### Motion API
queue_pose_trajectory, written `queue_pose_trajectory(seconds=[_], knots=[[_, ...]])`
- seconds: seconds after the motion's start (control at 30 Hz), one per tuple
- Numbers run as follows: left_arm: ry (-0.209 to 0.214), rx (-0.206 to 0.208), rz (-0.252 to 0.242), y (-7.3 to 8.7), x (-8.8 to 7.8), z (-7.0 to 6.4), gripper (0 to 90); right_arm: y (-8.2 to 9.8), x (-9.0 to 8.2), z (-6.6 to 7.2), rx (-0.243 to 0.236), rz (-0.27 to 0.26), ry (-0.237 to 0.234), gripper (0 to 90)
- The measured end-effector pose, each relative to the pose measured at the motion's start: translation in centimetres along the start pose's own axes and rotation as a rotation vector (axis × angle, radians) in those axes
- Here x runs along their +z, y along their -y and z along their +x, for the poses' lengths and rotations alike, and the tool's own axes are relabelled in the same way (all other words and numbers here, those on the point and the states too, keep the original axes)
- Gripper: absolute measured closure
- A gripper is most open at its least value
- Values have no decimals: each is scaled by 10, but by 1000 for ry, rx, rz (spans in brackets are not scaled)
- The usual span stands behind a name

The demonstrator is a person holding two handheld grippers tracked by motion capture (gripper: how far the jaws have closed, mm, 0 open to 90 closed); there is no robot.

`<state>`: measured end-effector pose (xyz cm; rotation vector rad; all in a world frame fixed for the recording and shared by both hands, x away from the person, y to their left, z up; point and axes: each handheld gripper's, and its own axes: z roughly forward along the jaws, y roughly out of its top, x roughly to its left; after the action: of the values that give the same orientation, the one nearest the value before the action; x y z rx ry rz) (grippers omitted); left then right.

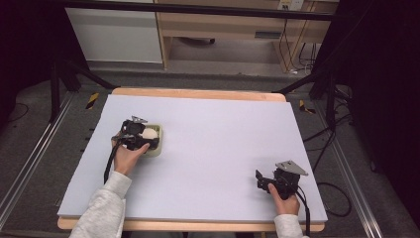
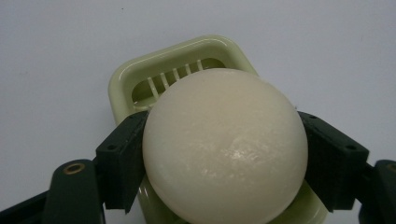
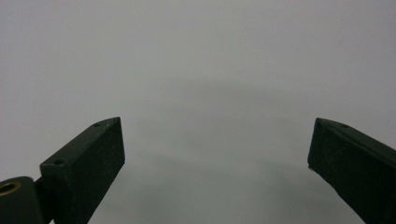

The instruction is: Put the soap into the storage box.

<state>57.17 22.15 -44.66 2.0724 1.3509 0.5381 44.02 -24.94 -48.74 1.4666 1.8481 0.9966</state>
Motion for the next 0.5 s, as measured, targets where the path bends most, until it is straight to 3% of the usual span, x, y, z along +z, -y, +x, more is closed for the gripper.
queue_pose_trajectory(seconds=[0.27,0.5], knots=[[9,-17,-59,-3,-12,1,209,0,0,0,-4,0,0,43],[14,-17,-74,-3,-21,0,198,0,0,0,-2,-1,2,43]])
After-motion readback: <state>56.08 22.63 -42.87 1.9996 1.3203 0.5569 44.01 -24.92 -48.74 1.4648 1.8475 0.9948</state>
